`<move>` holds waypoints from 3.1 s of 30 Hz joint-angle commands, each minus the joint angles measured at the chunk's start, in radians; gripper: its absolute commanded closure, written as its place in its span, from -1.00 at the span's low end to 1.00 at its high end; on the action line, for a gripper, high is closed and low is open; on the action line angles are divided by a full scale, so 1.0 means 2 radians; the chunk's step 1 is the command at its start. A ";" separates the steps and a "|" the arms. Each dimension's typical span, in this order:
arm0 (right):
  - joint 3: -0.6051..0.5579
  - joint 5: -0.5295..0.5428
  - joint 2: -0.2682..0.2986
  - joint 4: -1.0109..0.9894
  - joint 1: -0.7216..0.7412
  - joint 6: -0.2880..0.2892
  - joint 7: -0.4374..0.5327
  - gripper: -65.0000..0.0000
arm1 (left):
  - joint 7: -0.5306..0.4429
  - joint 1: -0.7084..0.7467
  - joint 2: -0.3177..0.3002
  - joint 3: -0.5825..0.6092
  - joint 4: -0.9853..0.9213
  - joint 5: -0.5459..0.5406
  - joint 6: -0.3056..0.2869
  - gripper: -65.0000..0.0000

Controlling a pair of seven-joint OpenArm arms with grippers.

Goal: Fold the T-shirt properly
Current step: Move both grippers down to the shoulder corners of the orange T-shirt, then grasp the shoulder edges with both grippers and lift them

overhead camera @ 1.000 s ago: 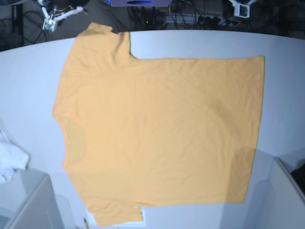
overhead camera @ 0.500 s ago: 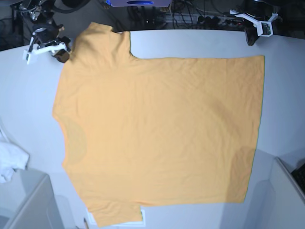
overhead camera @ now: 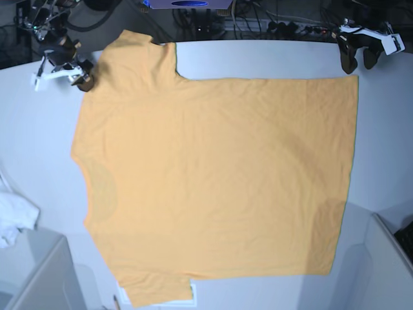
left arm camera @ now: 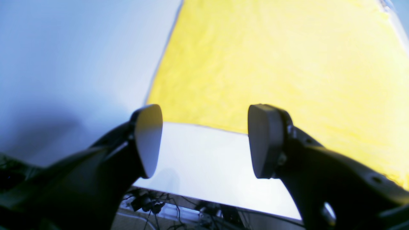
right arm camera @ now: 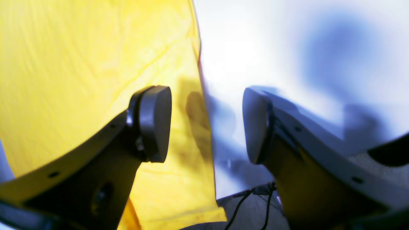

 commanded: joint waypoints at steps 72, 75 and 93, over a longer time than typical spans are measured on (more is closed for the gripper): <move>-0.054 -0.004 -0.003 0.046 -0.051 0.028 -0.015 1.00 | 0.295 -0.171 -0.010 -0.068 -0.141 -0.105 -0.078 1.00; -0.054 -0.004 -0.003 0.064 -0.050 0.028 -0.016 1.00 | 0.297 -0.171 -0.010 -0.068 -0.114 -0.105 -0.077 1.00; -0.055 -0.006 0.000 0.107 0.046 -0.002 -0.090 1.00 | 0.308 -0.217 -0.011 -0.066 -0.024 -0.107 -0.011 1.00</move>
